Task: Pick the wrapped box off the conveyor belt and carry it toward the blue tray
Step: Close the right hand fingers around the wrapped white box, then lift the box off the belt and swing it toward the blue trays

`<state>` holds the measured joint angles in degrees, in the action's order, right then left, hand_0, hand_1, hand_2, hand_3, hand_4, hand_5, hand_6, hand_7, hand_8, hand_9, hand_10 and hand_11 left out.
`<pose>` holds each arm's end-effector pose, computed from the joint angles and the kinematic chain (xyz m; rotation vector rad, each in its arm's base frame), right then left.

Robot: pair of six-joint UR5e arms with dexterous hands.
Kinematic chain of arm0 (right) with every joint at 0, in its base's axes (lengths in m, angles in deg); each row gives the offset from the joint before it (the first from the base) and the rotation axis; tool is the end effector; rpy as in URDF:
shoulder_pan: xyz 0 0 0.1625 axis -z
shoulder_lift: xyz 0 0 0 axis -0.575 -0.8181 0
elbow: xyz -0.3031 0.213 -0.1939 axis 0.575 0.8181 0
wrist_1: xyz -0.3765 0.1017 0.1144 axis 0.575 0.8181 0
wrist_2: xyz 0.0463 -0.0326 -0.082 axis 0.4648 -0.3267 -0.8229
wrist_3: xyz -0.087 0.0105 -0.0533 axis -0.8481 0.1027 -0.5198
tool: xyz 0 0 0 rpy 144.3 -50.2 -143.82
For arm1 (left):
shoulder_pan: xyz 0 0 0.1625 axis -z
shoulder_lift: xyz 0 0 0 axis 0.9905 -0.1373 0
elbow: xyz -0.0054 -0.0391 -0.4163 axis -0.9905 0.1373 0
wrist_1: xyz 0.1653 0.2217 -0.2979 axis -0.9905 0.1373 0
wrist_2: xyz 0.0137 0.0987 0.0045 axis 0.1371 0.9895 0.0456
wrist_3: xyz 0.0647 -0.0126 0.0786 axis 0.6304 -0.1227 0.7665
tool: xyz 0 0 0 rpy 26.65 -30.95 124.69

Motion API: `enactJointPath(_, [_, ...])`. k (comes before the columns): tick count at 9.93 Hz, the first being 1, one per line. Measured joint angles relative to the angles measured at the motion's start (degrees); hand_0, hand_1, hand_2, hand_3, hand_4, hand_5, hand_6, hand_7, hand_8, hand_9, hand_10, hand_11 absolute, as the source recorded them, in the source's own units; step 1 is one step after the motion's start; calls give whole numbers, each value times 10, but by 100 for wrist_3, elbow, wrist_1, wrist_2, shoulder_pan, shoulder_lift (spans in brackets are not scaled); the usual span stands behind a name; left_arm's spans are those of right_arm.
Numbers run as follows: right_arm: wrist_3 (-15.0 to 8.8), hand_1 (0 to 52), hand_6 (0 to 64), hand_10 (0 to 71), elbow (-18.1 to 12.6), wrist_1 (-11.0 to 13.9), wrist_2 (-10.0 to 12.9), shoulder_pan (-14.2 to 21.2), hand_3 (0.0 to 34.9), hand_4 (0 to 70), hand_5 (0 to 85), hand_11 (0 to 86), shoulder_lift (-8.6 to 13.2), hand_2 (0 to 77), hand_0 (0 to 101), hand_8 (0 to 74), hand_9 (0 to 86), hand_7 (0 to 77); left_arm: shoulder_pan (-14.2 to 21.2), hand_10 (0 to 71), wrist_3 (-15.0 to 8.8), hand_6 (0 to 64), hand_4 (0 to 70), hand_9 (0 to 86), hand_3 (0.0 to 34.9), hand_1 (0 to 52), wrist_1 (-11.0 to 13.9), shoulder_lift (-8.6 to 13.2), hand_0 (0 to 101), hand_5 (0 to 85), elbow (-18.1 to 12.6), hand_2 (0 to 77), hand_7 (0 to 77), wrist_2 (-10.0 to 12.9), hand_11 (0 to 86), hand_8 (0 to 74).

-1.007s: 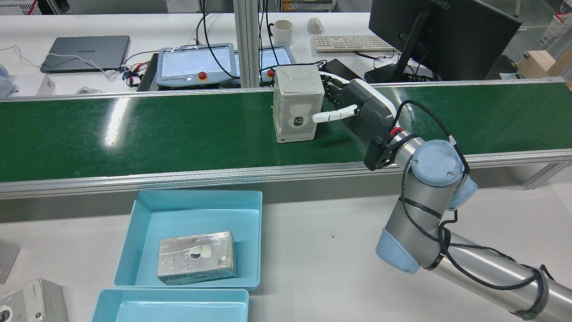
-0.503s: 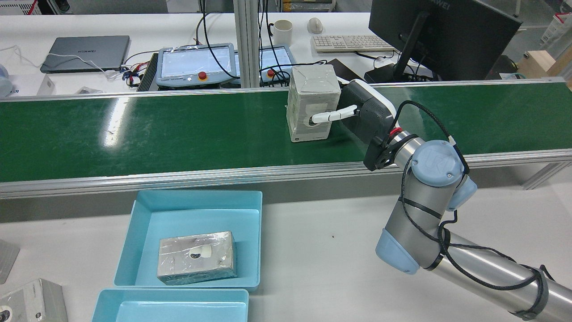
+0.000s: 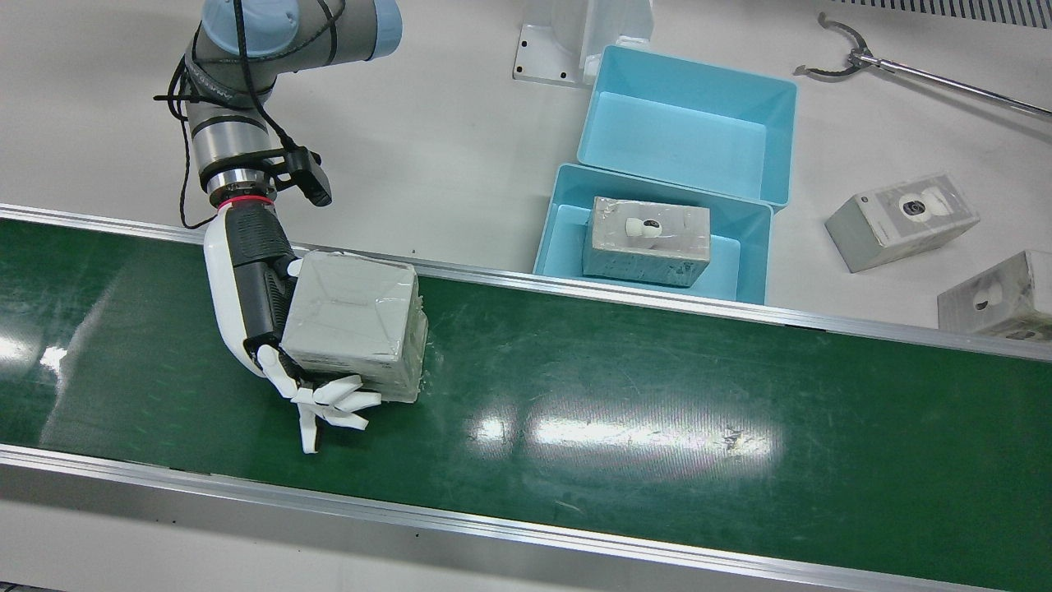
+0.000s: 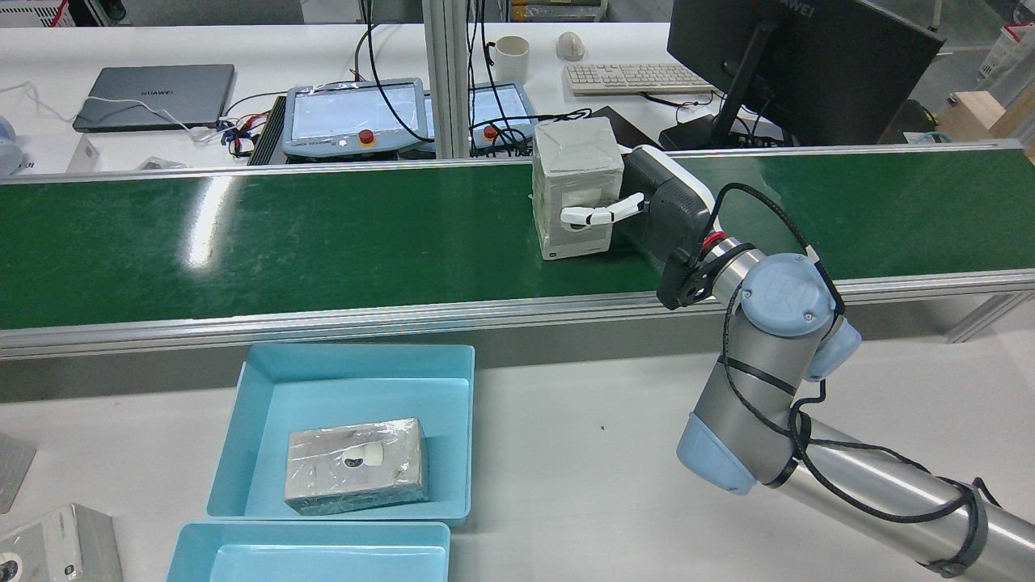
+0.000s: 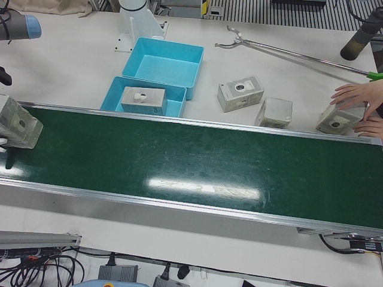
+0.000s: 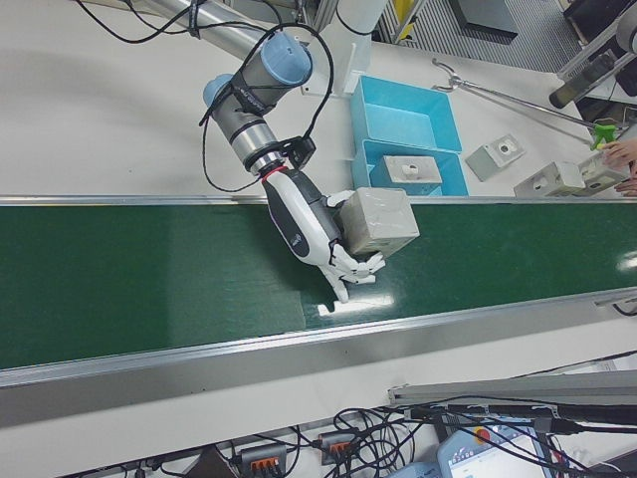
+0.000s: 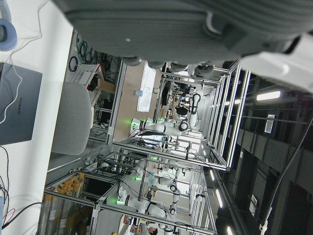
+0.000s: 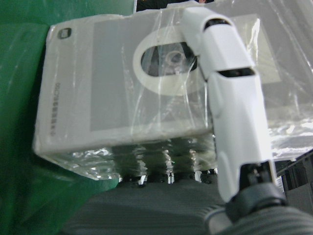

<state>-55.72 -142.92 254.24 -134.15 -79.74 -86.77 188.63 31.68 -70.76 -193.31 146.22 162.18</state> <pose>-0.3298 -0.5671 0.3492 -0.4345 -2.2782 1.7337 -0.2483 -0.5038 0.4701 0.2976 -2.0874 2.2416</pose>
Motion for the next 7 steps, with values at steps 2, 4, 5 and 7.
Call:
enactJointPath(2, [1,158,284,218,1,97,-25,-26,0,175,480,104,143,327,571,305,360,295,0,0,0,5,0,5,0,0,0,0,0,11,0,5,5,0,5,5])
enactJointPath(4, [23,136,305,256,-157,334,-211,-88,0,185,491,175,397,338,577,327,365,295,0,5,0,5,0,0,0,0,0,0,0,11,0,5,5,0,5,5])
enactJointPath(5, [32,136,305,256,-245,513,-377,-97,0,185,491,175,623,338,577,327,365,295,0,5,0,5,0,0,0,0,0,0,0,11,0,5,5,0,5,5])
enactJointPath(7, [44,136,415,404,-314,955,-678,85,6,273,611,360,1273,338,515,447,420,344,0,5,0,5,0,5,0,0,0,0,0,11,0,5,5,0,5,5])
